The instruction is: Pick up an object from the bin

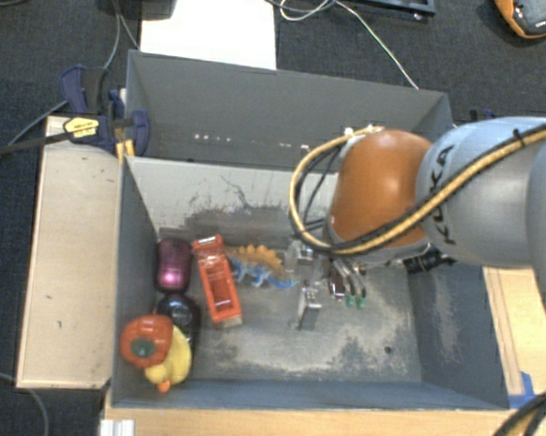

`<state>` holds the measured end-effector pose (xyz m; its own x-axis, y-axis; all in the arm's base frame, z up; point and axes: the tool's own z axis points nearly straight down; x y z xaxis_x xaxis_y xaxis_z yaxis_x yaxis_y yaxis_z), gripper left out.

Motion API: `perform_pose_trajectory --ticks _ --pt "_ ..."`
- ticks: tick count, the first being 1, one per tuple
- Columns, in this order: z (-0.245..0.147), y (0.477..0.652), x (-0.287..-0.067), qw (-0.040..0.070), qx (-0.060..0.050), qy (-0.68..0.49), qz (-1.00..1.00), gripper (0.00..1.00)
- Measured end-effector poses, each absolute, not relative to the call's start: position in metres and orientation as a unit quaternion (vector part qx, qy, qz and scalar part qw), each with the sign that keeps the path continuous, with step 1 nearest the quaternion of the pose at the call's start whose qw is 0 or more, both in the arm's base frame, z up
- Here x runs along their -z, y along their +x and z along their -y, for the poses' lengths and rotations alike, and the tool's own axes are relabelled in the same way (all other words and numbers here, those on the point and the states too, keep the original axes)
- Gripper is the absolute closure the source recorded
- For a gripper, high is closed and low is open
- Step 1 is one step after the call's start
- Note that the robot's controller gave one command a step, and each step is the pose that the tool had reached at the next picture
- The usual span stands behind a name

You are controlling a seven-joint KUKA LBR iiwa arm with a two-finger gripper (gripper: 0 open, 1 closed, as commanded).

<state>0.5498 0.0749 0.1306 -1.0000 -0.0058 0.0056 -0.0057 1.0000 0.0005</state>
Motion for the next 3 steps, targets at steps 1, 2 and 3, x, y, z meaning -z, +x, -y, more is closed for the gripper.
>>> perform_pose_trajectory --ticks 1,2,3 --pt "-0.075 0.552 -0.135 -0.001 0.001 0.001 1.000 0.00" --pt "-0.058 0.591 -0.085 0.001 0.000 -0.008 1.000 0.00" --pt "-0.082 0.581 -0.071 -0.004 0.001 -0.085 0.996 1.00"
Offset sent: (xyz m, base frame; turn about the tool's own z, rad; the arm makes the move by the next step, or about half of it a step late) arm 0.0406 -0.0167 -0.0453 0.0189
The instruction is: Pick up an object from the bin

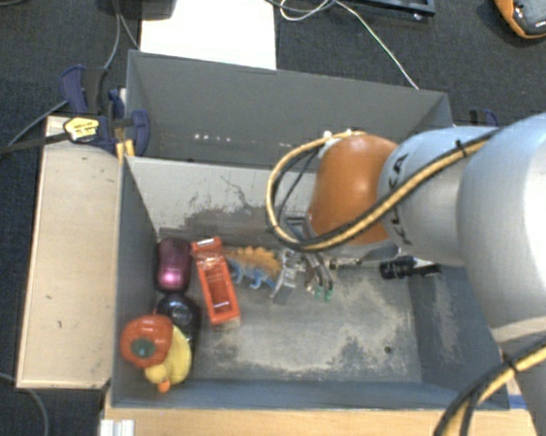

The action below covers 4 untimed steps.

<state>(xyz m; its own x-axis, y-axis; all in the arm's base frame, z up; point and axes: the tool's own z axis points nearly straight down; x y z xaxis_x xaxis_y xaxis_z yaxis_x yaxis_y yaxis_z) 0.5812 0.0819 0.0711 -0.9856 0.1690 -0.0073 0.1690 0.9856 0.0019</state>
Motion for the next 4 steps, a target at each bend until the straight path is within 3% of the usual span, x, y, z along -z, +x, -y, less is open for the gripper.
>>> perform_pose_trajectory --ticks 1,2,3,4 --pt "-0.082 0.581 -0.071 0.004 -0.001 0.085 -0.996 1.00" --pt "-0.078 0.581 -0.146 0.006 -0.001 0.048 -0.999 1.00" --pt "-0.055 0.591 -0.186 0.007 -0.001 0.077 -0.997 1.00" --pt "-0.099 0.573 -0.313 0.006 0.000 0.028 -1.000 1.00"
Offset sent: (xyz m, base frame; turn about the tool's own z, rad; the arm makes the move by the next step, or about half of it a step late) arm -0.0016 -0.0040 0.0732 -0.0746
